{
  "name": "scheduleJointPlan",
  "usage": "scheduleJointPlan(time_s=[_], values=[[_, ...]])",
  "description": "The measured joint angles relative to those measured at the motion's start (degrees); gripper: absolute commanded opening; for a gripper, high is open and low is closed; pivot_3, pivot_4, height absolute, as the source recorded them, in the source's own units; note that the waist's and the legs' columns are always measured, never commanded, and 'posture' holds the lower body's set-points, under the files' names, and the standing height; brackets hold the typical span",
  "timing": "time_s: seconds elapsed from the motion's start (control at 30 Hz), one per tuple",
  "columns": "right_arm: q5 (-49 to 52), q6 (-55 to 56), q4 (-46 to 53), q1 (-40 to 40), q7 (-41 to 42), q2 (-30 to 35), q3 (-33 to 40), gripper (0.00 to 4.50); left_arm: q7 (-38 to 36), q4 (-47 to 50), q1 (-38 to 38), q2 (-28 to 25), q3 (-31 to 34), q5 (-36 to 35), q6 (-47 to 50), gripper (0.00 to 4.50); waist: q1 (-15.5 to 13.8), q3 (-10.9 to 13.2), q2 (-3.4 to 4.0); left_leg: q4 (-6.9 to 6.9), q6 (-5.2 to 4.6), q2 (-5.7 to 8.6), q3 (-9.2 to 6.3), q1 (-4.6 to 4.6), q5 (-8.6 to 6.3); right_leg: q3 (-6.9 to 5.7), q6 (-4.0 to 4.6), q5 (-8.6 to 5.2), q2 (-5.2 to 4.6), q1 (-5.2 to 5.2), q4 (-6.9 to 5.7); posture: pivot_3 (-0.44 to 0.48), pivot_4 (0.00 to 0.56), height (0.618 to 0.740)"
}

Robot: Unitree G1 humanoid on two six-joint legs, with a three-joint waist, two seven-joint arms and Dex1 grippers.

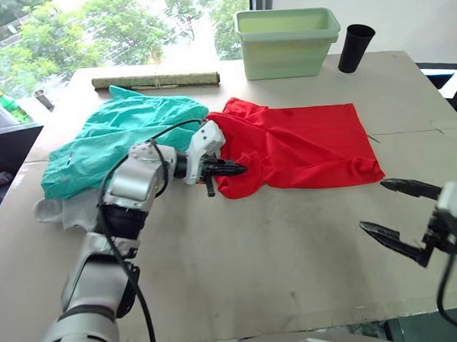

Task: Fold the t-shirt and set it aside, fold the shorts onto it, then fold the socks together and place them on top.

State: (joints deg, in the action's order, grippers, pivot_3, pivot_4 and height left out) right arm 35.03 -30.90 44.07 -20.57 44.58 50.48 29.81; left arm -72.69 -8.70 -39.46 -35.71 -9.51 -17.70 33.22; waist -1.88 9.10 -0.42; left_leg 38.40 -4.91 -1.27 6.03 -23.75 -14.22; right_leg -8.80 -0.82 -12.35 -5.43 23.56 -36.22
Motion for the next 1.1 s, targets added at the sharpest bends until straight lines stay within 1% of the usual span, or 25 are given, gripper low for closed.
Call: scheduleJointPlan(time_s=[0.07,0.13,0.23,0.27,0.33,0.43,0.5,0.6,0.67,0.7,0.73,0.8,0.87,0.9,1.03,1.1], values=[[-3.04,-1.83,-4.25,4.04,-0.35,4.23,-3.25,4.5,-1.21,4.74,2.65,-1.76,1.71,-2.81,1.41,0.04,0.2,0.0,0.0,-0.01,0.0,0.01,0.0,0.01,0.0,0.0,0.03,-0.02,-0.02,-0.01,-0.01,0.0,0.15,0.727],[-5.57,-2.91,-8.76,8.72,-0.69,6.87,-6.69,4.5,-1.47,7.76,4.54,-2.85,2.81,-4.48,2.4,0.04,0.31,0.0,0.0,-0.01,0.01,0.01,0.0,0.01,0.01,-0.02,0.06,-0.03,-0.03,0.0,-0.02,0.0,0.15,0.727],[-11.61,-3.58,-19.35,20.99,-1.28,9.58,-16.03,4.5,-0.15,11.7,8.33,-3.93,4.27,-5.52,3.37,0.04,0.68,0.01,0.03,-0.01,0.01,0.03,0.01,0.01,0.01,-0.02,0.03,-0.02,-0.03,0.0,-0.02,0.0,0.15,0.727],[-13.91,-3.9,-23.87,25.76,-1.3,9.56,-19.7,4.5,0.89,12.69,9.32,-3.89,4.54,-5.63,3.71,0.04,0.69,0.01,0.02,-0.01,0.01,0.03,0.0,-0.01,0.02,-0.03,0.0,0.0,-0.03,0.01,-0.04,0.0,0.15,0.727],[-15.91,-4.6,-29.16,31.64,-1.24,8.33,-23.99,4.5,2.43,13.77,10.24,-3.73,4.75,-5.97,4.01,0.04,0.69,0.02,0.0,-0.02,0.02,0.04,0.01,-0.02,0.02,-0.04,-0.04,0.03,-0.03,0.01,-0.05,0.0,0.15,0.727],[-16.6,-8.68,-36.98,40.67,-1.09,3.76,-28.89,4.5,4.58,15.99,11.04,-3.11,4.68,-6.22,4.14,0.04,1.01,0.03,0.0,0.0,0.04,0.04,0.04,-0.02,0.04,-0.03,-0.04,0.05,-0.01,0.0,-0.07,0.0,0.15,0.727],[-16.61,-10.66,-40.45,43.9,-0.39,2.43,-30.56,4.5,5.71,17.3,11.46,-2.9,4.59,-6.34,4.17,0.04,0.94,0.04,0.02,0.0,0.05,0.04,0.05,0.0,0.05,-0.03,-0.01,0.06,-0.02,-0.01,-0.1,0.0,0.15,0.727],[-16.77,-12.69,-45.41,47.63,1.54,1.65,-32.08,3.67,7.37,18.98,12.73,-2.91,4.73,-6.88,5.02,0.0,0.96,0.03,0.03,0.0,0.05,0.05,0.07,0.0,0.05,-0.03,-0.02,0.06,-0.02,-0.01,-0.1,0.0,0.15,0.727],[-17.78,-12.75,-49.12,50.36,3.17,1.33,-34.05,2.62,8.34,20.29,13.89,-2.93,4.8,-7.32,5.38,0.0,1.12,0.03,0.03,0.0,0.05,0.04,0.1,0.02,0.05,-0.01,-0.05,0.05,-0.02,-0.01,-0.1,0.0,0.15,0.727],[-18.18,-12.72,-50.0,50.85,3.76,1.32,-34.51,2.48,8.64,20.87,14.21,-2.91,4.77,-7.4,5.49,0.0,1.13,0.03,0.03,0.0,0.05,0.04,0.1,0.02,0.05,-0.01,-0.05,0.05,-0.02,0.0,-0.11,0.0,0.15,0.727],[-18.66,-12.57,-51.23,51.57,4.71,1.31,-35.41,1.93,9.19,21.66,14.77,-2.94,4.85,-7.66,5.75,0.0,1.12,0.03,0.03,0.0,0.05,0.04,0.1,0.04,0.05,-0.01,-0.05,0.05,-0.02,0.0,-0.13,0.0,0.15,0.727],[-19.08,-12.35,-52.44,52.04,5.98,0.78,-36.04,1.23,9.88,22.0,15.17,-2.94,4.87,-8.4,6.2,0.0,1.04,0.03,0.03,0.0,0.06,0.03,0.09,0.04,0.05,-0.01,-0.05,0.04,-0.03,0.0,-0.18,0.0,0.15,0.727],[-19.06,-12.09,-52.83,52.21,7.09,0.42,-36.07,0.19,10.57,22.37,15.42,-2.97,4.89,-8.59,6.29,0.0,1.05,0.03,0.04,0.0,0.06,0.04,0.1,0.04,0.05,-0.01,-0.06,0.04,-0.05,0.01,-0.22,0.0,0.15,0.727],[-19.05,-12.06,-52.83,52.21,7.25,0.42,-36.07,0.08,10.6,22.48,15.5,-2.98,4.89,-8.61,6.29,0.0,1.06,0.03,0.04,0.0,0.06,0.04,0.1,0.04,0.05,-0.01,-0.06,0.04,-0.05,0.01,-0.22,0.0,0.15,0.727],[-18.54,-12.09,-51.13,51.09,7.82,0.43,-35.11,0.08,11.05,23.29,16.95,-3.16,5.12,-9.22,6.09,0.0,1.06,0.03,0.05,0.0,0.07,0.03,0.09,0.05,0.06,-0.01,-0.05,0.04,-0.05,0.01,-0.22,0.0,0.15,0.727],[-15.32,-14.21,-45.9,46.72,7.94,0.47,-30.47,0.08,10.94,24.31,19.58,-3.72,6.59,-9.87,5.05,0.0,1.01,0.03,0.06,-0.01,0.09,0.03,0.09,0.03,0.06,-0.01,0.02,0.08,-0.07,0.03,-0.23,0.0,0.15,0.727]])
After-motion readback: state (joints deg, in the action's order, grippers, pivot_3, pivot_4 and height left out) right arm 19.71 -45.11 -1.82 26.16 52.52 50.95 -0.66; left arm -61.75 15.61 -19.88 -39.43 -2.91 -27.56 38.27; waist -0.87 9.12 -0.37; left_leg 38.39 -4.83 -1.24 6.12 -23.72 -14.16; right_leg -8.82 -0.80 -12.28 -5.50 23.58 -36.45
